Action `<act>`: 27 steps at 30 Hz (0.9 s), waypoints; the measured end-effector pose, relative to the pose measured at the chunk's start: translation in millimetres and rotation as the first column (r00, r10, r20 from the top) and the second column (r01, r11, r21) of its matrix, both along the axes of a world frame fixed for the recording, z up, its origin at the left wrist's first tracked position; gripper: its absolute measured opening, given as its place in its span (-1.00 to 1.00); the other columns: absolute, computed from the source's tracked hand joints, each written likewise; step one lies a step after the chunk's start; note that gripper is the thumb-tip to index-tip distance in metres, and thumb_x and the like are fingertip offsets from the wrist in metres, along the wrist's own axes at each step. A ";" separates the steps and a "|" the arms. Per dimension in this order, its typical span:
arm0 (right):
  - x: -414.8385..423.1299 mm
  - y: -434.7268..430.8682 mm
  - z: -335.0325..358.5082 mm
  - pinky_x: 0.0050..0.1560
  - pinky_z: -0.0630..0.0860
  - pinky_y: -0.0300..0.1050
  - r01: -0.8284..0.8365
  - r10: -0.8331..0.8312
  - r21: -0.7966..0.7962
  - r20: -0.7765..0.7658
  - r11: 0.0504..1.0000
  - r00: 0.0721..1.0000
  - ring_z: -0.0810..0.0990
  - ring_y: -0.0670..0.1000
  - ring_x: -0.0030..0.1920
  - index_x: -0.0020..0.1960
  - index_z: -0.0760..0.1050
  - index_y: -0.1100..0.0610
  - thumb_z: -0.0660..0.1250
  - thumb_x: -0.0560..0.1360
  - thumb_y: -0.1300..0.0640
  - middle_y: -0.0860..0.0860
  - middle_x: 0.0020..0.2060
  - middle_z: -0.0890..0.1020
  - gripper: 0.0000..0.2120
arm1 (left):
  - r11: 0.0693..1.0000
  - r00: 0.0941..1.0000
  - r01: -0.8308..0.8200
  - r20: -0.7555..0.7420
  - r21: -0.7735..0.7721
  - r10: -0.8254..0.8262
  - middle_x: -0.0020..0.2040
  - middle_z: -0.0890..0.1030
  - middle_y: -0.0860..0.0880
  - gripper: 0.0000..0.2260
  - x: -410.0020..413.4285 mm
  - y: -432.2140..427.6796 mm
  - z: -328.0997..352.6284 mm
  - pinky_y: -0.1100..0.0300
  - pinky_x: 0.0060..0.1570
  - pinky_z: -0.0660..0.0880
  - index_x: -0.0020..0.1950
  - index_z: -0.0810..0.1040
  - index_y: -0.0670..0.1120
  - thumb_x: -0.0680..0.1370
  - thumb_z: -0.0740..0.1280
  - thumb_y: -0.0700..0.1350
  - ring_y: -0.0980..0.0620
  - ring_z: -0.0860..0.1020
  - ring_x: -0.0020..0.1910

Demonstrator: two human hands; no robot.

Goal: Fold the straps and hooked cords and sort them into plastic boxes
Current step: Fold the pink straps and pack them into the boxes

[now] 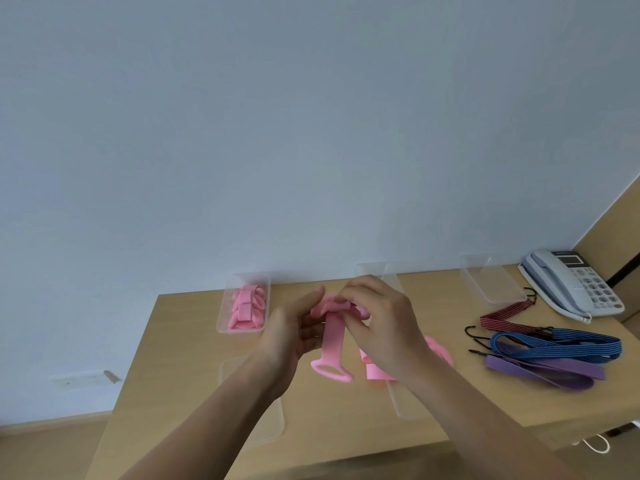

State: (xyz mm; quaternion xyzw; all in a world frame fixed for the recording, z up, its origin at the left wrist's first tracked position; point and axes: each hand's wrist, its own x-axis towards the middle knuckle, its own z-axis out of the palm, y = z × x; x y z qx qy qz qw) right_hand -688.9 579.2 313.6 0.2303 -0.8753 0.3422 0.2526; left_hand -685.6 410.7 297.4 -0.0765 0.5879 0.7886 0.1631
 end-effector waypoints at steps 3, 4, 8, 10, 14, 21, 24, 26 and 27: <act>3.6 -0.9 0.5 -0.15 0.46 -0.35 -0.017 0.017 -0.008 -0.029 1.000 0.999 0.51 -0.14 -0.22 -0.06 0.69 0.13 0.46 0.37 0.42 -0.04 -0.15 0.62 -0.75 | 0.994 0.989 0.107 -0.104 -0.029 -0.110 0.02 0.75 -0.09 -0.68 -1.1 -0.9 -2.3 0.08 0.06 0.60 0.08 0.75 -0.09 0.48 0.41 0.09 -0.04 0.68 0.00; 5.8 -1.5 1.7 -0.16 0.49 -0.29 -0.025 0.024 -0.014 -0.032 1.000 0.999 0.52 -0.12 -0.22 -0.04 0.71 0.13 0.45 0.40 0.40 -0.04 -0.15 0.63 -0.76 | 0.991 0.982 0.129 -0.131 -0.030 -0.132 0.03 0.75 -0.09 -0.72 -1.2 -1.3 -2.6 0.10 0.06 0.61 0.10 0.74 -0.10 0.51 0.39 0.03 -0.03 0.68 0.01; 13.3 -0.2 11.2 -0.10 0.56 -0.21 -0.040 0.037 -0.082 -0.040 0.996 0.999 0.63 -0.09 -0.14 -0.04 0.71 0.08 0.42 0.39 0.45 -0.08 -0.17 0.69 -0.69 | 0.991 0.979 0.125 -0.158 -0.042 -0.130 0.05 0.72 -0.18 -0.71 0.4 -1.2 -2.6 0.04 0.07 0.59 0.15 0.71 -0.13 0.48 0.41 -0.05 -0.08 0.65 0.01; 13.6 2.1 16.0 -0.07 0.56 -0.26 -0.019 0.029 -0.165 0.062 0.986 0.998 0.66 -0.15 -0.13 -0.04 0.69 0.09 0.42 0.41 0.41 -0.19 -0.23 0.70 -0.73 | 0.990 0.979 0.126 -0.152 -0.065 -0.134 0.01 0.69 -0.17 -0.64 2.2 0.2 -2.5 -0.02 0.07 0.55 0.15 0.71 -0.14 0.42 0.46 -0.01 -0.08 0.61 -0.03; 7.2 1.8 24.0 -0.03 0.54 -0.32 0.078 -0.016 -0.181 0.320 0.980 0.947 0.65 -0.17 -0.12 0.04 0.66 0.05 0.42 0.48 0.24 -0.27 -0.32 0.62 -0.82 | 0.996 0.991 0.053 -0.122 -0.077 -0.062 0.12 0.71 -0.23 -0.53 5.2 2.6 -0.7 -0.11 0.16 0.58 0.29 0.62 -0.15 0.39 0.47 -0.07 -0.15 0.66 0.01; 2.4 -4.4 34.0 -0.15 0.41 -0.30 -0.068 0.027 0.069 0.474 0.995 0.880 0.52 -0.24 -0.23 -0.09 0.66 -0.04 0.29 0.59 0.14 -0.37 -0.41 0.53 -0.80 | 0.998 0.991 -0.018 -0.132 -0.054 0.011 0.17 0.71 -0.17 -0.32 4.9 -2.7 5.2 -0.12 0.25 0.59 0.37 0.50 -0.07 0.25 0.55 -0.08 -0.15 0.71 0.11; 1.4 -6.1 32.2 -0.12 0.45 -0.22 -0.011 0.003 0.014 0.440 1.000 0.898 0.53 -0.22 -0.26 -0.08 0.64 0.05 0.32 0.55 0.20 -0.29 -0.43 0.52 -0.86 | 1.000 0.994 -0.024 -0.106 -0.017 0.022 0.14 0.72 -0.17 -0.47 8.0 -5.3 3.1 -0.11 0.17 0.63 0.32 0.53 -0.09 0.36 0.51 -0.12 -0.16 0.72 0.08; 1.3 -7.4 31.9 -0.07 0.53 -0.13 0.010 -0.002 -0.017 0.419 1.000 0.908 0.58 -0.14 -0.21 -0.05 0.64 0.08 0.34 0.54 0.22 -0.24 -0.38 0.56 -0.88 | 0.998 0.992 0.023 -0.126 -0.059 -0.031 0.09 0.73 -0.20 -0.63 10.6 -6.4 3.7 -0.09 0.11 0.62 0.22 0.65 -0.09 0.43 0.49 -0.05 -0.16 0.72 0.04; 1.4 -7.5 31.8 -0.06 0.55 -0.09 0.016 -0.002 -0.030 0.409 0.999 0.912 0.60 -0.10 -0.20 -0.05 0.64 0.08 0.35 0.54 0.22 -0.22 -0.37 0.57 -0.89 | 0.995 0.990 0.047 -0.131 -0.083 -0.057 0.06 0.73 -0.20 -0.71 12.4 -6.7 4.1 -0.06 0.08 0.62 0.14 0.70 -0.07 0.46 0.47 -0.01 -0.14 0.72 0.01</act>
